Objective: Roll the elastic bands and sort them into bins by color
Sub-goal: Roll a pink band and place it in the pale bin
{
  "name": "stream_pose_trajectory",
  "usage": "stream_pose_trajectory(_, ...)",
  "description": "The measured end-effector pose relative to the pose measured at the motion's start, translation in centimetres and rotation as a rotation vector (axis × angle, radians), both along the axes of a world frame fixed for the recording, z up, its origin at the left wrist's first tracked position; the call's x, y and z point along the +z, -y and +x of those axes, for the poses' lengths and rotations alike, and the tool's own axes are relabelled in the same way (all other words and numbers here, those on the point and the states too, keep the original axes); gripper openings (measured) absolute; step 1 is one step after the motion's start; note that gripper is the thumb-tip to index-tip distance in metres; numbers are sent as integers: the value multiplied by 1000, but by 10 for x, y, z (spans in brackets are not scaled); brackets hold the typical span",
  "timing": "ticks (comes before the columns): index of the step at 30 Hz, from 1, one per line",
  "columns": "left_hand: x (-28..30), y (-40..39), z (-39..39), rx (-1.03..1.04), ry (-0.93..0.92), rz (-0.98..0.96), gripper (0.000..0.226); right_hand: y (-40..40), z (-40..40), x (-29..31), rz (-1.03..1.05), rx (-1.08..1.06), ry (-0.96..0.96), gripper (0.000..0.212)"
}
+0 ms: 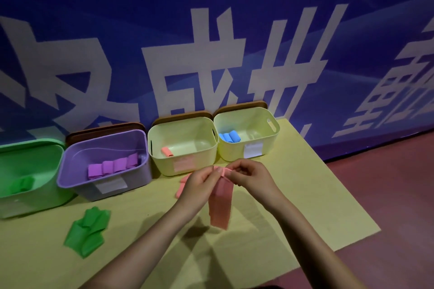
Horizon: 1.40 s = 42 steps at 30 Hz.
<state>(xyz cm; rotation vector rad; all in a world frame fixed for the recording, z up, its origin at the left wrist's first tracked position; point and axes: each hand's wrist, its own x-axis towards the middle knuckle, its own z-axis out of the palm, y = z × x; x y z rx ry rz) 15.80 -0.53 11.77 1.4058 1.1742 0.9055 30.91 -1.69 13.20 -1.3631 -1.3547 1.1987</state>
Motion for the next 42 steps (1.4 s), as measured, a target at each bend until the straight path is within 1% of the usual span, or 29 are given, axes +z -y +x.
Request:
stream_pose_trajectory(5, -1, -8, -18, 103, -3, -32, 31, -23, -15, -2, -22, 106, 23, 5)
stream_pose_trajectory(9, 1, -14, -36, 195, -21, -14, 30, -37, -33, -3, -9, 174, -9, 13)
stream_pose_trajectory(12, -2, -17, -46, 206, -39, 8, 28, -43, -44, -3, -15, 212, -13, 12)
stream_pose_trajectory(14, -9, -20, -50, 208, -80, 40, 28, -46, -49, -6, -17, 187, 6, 9)
stream_pose_trajectory(17, -17, -26, -48, 216, -131, 117, 28, -47, -51, -11, 17, 120, 49, 16)
stream_pose_trajectory(19, -18, -27, -43, 207, -130, 188, 26, -45, -49, -11, 47, 87, 56, 19)
stream_pose_trajectory(21, -15, -26, -38, 199, -93, 220, 25, -42, -46, -10, 59, 59, 35, 20)
stream_pose_trajectory(23, -11, -27, -33, 216, 17, 170, 25, -41, -42, -9, 40, 18, -16, 18)
stream_pose_trajectory(24, -9, -29, -30, 218, 97, 109, 25, -41, -40, -9, 30, -4, -46, 16)
stream_pose_trajectory(27, -1, -32, -25, 211, 309, -164, 28, -42, -37, -8, 37, -73, -93, 10)
stream_pose_trajectory(28, -1, -31, -25, 207, 325, -225, 28, -43, -36, -8, 52, -94, -86, 9)
stream_pose_trajectory(30, -3, -28, -24, 198, 286, -276, 23, -43, -34, -10, 92, -119, -58, 7)
stream_pose_trajectory(32, -7, -27, -24, 217, 317, -321, 21, -42, -34, -13, 152, -107, 2, 7)
stream_pose_trajectory(35, -8, -27, -24, 246, 379, -385, 23, -36, -33, -19, 313, -20, 172, 18)
stream_pose_trajectory(37, -9, -26, -25, 223, 391, -416, 25, -33, -30, -20, 381, 48, 250, 20)
stream_pose_trajectory(40, -10, -25, -28, 195, 447, -485, 28, -33, -20, -20, 413, 140, 337, 19)
stream_pose_trajectory(42, -8, -24, -29, 182, 493, -498, 29, -32, -16, -19, 417, 191, 384, 21)
